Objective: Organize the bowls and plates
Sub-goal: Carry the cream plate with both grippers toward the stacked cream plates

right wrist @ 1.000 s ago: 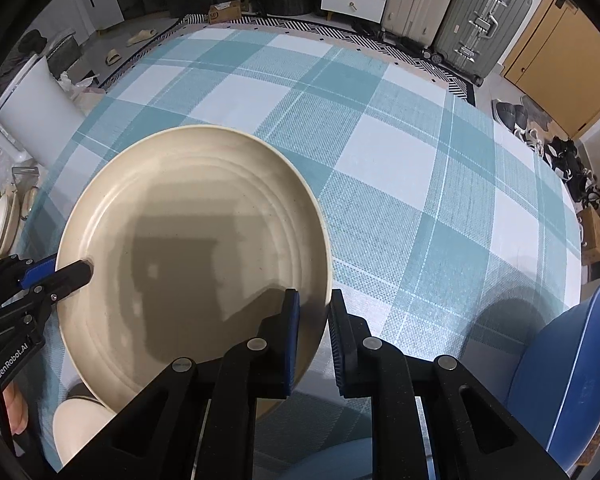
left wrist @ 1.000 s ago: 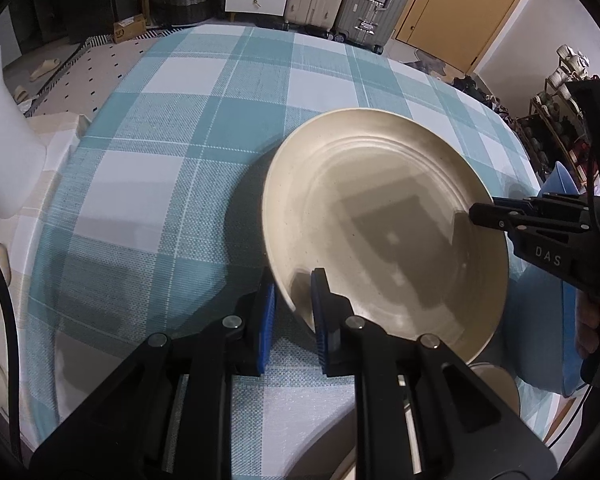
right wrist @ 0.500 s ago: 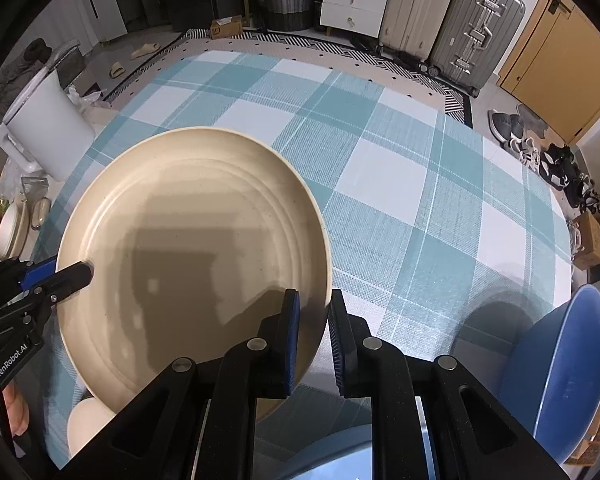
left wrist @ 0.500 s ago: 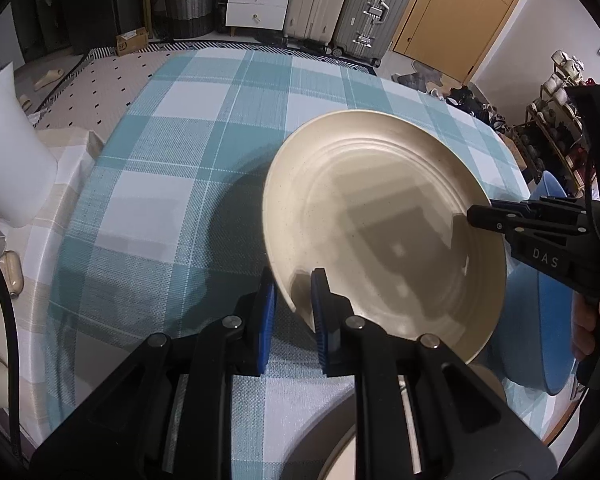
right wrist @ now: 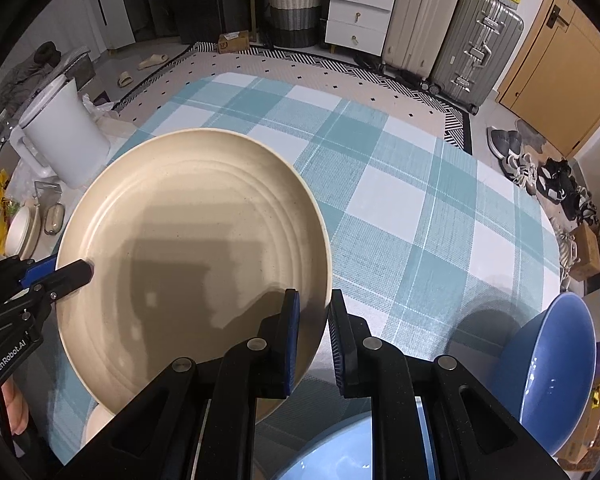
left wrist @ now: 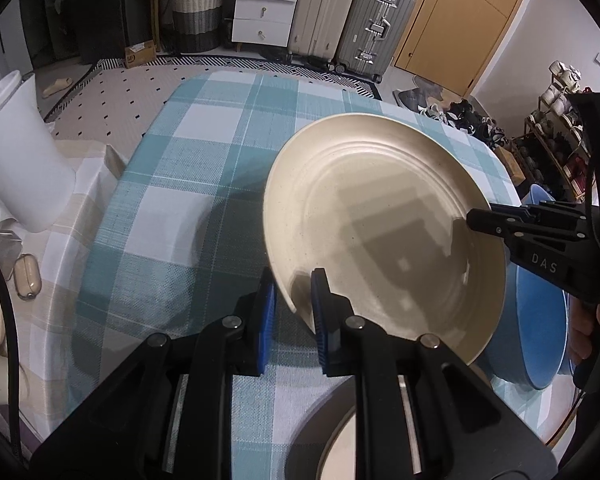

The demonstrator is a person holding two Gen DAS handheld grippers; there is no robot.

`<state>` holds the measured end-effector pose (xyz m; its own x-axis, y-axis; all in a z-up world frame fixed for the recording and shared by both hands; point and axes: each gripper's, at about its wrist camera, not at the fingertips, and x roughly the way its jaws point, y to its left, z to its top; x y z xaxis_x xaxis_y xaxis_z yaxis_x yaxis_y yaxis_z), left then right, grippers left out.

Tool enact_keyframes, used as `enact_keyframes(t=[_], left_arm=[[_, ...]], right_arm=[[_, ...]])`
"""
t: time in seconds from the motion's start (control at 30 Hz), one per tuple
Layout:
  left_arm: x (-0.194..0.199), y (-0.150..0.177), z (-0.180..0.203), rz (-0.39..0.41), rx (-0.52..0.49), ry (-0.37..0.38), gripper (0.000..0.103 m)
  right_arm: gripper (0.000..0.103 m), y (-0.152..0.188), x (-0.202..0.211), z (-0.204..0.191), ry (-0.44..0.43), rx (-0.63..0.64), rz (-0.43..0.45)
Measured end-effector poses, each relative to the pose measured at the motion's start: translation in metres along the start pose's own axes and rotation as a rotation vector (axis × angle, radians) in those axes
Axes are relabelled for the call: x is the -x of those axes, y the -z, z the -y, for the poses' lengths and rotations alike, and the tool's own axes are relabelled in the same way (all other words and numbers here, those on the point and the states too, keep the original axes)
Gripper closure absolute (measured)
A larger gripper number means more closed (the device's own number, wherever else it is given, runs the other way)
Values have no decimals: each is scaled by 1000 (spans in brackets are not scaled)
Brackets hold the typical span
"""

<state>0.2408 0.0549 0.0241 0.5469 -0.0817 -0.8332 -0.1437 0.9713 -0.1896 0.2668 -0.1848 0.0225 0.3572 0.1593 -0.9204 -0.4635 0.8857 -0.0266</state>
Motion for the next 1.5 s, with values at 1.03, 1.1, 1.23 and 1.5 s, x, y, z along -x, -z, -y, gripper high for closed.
enact_keyframes(t=[1.03, 1.1, 1.23, 1.5], left_arm=[[95, 31, 39, 85, -71, 29, 89], [99, 33, 42, 87, -76, 32, 89], [106, 38, 44, 93, -84, 33, 89], [122, 47, 47, 108, -104, 33, 89]], right_arm=[[88, 45, 81, 0, -1, -42, 108], [88, 50, 85, 0, 0, -45, 110], [88, 57, 90, -2, 4, -46, 114], [88, 74, 103, -6, -1, -55, 134]])
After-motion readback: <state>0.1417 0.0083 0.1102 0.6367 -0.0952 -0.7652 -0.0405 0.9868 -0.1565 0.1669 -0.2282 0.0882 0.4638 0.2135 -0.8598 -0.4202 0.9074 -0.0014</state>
